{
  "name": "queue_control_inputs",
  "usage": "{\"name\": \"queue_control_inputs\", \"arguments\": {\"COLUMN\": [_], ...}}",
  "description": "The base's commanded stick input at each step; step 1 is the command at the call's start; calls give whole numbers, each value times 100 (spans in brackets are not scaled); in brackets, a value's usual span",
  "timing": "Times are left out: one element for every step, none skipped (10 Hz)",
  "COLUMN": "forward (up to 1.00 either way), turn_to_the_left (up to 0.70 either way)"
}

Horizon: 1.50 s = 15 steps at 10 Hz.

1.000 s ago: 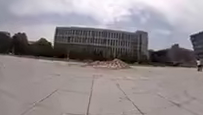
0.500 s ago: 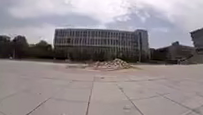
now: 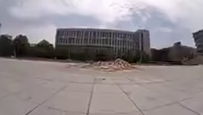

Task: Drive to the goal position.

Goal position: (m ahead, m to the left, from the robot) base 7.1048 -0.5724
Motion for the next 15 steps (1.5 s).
{"name": "queue_control_inputs", "arguments": {"forward": [70,70,70,70,70,70,70,70,70,70,70,70,70,70,70], "turn_to_the_left": [0,0,0,0,0,0,0,0,0,0,0,0,0,0,0]}}
